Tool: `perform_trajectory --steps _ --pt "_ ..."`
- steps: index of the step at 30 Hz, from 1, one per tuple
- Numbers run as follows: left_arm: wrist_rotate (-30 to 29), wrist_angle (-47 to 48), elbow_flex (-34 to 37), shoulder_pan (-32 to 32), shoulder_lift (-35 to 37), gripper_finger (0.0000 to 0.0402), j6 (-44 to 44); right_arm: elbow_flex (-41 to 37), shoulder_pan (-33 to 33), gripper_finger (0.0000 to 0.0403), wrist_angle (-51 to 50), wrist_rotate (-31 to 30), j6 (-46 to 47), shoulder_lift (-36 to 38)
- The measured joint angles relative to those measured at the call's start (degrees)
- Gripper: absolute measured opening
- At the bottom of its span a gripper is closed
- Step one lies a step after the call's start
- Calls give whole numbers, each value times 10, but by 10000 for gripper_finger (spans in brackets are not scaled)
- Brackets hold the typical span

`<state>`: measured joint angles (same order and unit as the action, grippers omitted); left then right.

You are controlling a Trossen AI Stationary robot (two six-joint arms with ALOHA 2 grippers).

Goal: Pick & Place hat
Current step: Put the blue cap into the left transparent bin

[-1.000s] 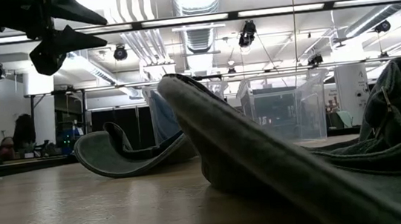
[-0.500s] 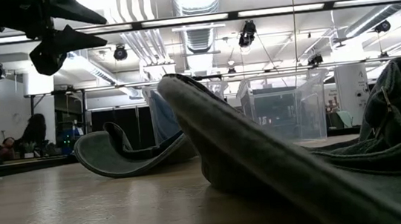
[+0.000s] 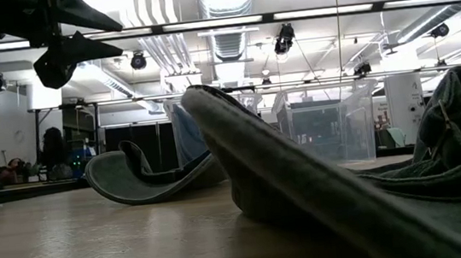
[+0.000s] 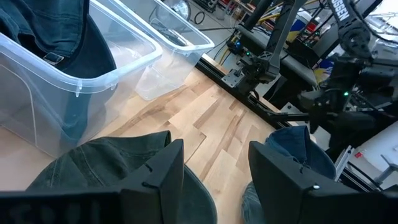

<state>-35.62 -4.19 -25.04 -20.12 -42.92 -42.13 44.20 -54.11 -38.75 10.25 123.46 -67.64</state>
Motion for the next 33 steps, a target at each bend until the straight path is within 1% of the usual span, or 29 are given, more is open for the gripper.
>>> perform_trajectory --steps 9,12,18,24,33 --pt "0 0 0 0 0 172 0 -24 -26 376 4 1 47 -5" --pt "0 1 0 0 0 172 1 -37 -29 376 23 1 58 -5" --pt "0 1 0 0 0 172 1 -77 -29 376 93 1 56 -5" --pt "0 1 0 0 0 172 1 -93 -29 376 100 1 56 -9" --pt "0 1 0 0 0 172 0 -99 -29 376 107 8 34 -42"
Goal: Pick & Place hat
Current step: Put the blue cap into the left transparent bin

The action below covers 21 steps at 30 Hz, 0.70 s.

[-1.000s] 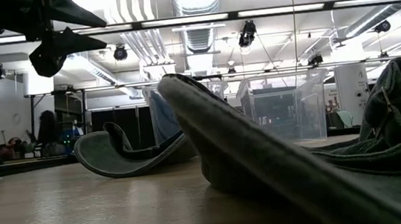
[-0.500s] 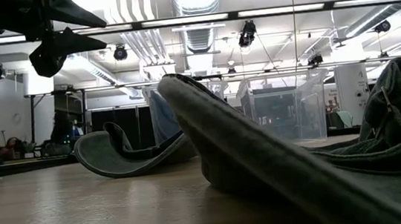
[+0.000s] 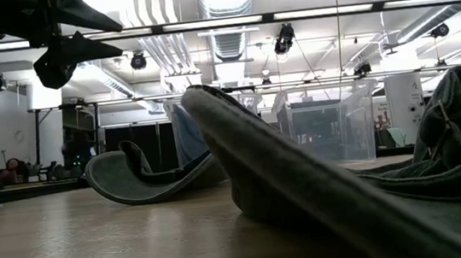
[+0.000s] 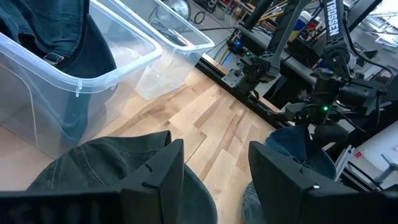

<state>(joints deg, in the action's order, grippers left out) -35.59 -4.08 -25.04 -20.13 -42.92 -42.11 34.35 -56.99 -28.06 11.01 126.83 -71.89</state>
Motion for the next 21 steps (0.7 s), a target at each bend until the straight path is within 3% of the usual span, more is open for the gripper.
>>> perform_trajectory --steps 10,14,21 --pt "0 0 0 0 0 172 -1 -1 0 356 1 0 4 -9" --pt "0 0 0 0 0 172 -1 -2 0 307 1 -1 9 -9" --pt "0 0 0 0 0 172 -1 -2 0 187 0 -4 18 -9"
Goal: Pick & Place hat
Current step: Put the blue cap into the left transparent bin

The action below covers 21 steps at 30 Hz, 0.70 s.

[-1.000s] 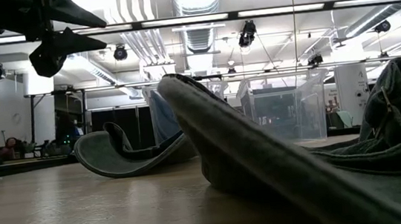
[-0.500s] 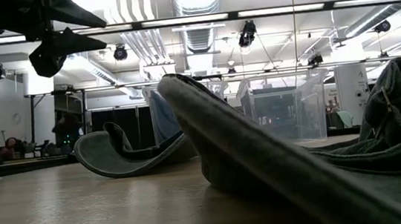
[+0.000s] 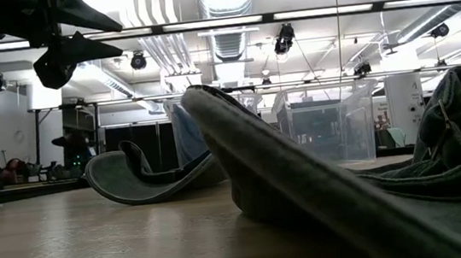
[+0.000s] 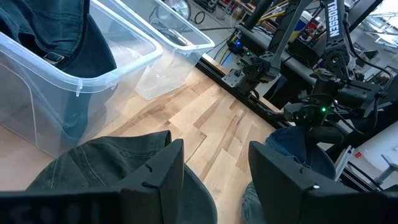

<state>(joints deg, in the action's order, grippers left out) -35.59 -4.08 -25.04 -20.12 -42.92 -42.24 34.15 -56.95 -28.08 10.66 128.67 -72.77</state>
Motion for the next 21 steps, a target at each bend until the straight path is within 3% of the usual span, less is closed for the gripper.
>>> perform_trajectory --steps 10,16,21 --pt "0 0 0 0 0 172 0 0 0 22 -5 -5 5 2" --pt "0 0 0 0 0 172 0 2 -2 12 -16 -67 20 47" --pt "0 -4 0 0 0 172 0 30 -1 10 -74 -197 36 126"
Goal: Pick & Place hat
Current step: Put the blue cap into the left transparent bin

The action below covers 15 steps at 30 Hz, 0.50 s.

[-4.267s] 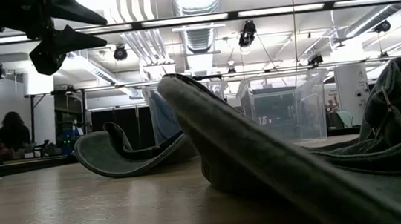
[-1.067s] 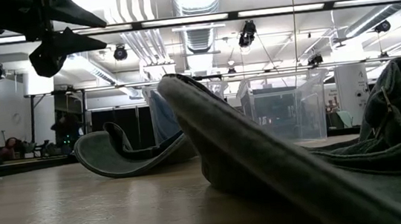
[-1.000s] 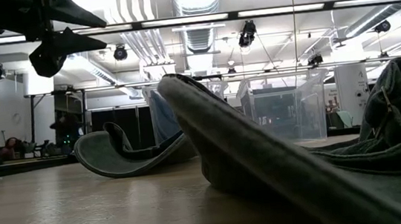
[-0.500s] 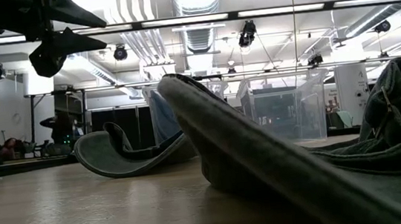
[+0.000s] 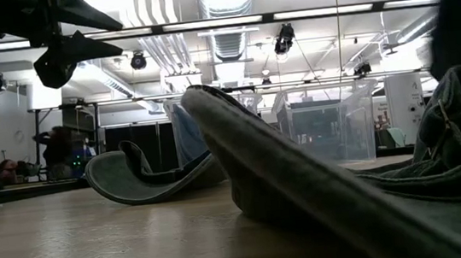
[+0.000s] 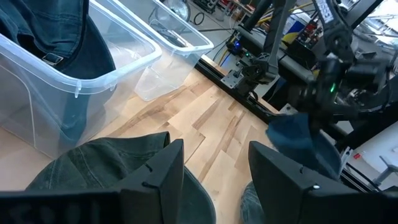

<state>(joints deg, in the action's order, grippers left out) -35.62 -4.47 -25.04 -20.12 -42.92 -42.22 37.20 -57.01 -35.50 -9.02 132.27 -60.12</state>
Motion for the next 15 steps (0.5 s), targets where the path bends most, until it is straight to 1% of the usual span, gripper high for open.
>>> perform_trajectory --steps 2,5,7,10,12,15 --pt "0 0 0 0 0 172 0 21 0 10 -47 -60 -4 28" --pt "0 0 0 0 0 172 0 58 0 10 -116 -143 -36 60" --pt "0 0 0 0 0 172 0 79 0 10 -143 -207 -69 74" --pt "0 0 0 0 0 172 0 104 0 9 -146 -320 -146 92" --pt "0 -1 0 0 0 172 0 122 0 9 -144 -380 -207 101" --pt "0 0 0 0 0 172 0 144 0 9 -117 -436 -332 111"
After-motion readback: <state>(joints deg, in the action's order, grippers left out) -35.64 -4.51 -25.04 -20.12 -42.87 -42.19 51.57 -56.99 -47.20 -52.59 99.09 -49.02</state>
